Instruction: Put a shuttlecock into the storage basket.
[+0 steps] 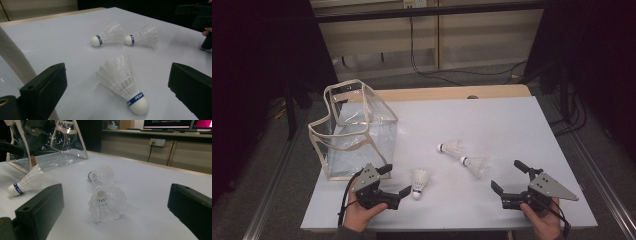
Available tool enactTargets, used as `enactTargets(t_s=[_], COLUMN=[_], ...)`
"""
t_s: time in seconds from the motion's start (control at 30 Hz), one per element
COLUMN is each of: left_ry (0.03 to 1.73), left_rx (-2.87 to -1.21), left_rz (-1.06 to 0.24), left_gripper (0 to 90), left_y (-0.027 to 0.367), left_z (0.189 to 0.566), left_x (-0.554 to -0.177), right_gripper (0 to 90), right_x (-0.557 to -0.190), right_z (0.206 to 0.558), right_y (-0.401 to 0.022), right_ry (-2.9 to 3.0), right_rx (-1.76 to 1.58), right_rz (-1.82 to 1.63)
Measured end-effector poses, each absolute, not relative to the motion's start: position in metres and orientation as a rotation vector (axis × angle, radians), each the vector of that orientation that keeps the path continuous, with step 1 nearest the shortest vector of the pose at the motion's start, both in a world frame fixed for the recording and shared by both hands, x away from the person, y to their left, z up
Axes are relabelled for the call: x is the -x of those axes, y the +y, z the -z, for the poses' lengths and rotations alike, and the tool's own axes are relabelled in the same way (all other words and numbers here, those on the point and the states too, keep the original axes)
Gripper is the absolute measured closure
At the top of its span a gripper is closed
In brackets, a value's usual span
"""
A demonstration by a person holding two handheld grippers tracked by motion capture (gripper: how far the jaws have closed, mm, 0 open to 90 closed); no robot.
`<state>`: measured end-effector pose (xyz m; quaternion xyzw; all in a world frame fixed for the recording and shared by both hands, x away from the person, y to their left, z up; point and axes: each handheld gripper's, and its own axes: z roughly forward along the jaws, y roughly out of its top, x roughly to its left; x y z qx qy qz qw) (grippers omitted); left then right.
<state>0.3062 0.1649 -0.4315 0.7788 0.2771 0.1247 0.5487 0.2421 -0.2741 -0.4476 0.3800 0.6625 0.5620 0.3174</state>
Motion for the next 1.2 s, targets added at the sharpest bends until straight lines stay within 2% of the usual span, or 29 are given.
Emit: enactTargets(t_s=[0.63,1.2], left_ry=[0.666,0.754], left_rx=[-1.884,-1.951], left_rz=[-0.261,-0.231], left_gripper=[3.3,5.6], left_y=[0.149,0.142], left_z=[0.431,0.431], left_x=[-0.305,-0.309], right_gripper=[0.5,0.5], right_x=[-0.242,-0.242], right_z=[0.447,0.446], right_y=[-0.274,-0.275], right_ry=[1.740,1.737], right_rx=[-0.996,-0.993], right_rz=[-1.481,-1.480])
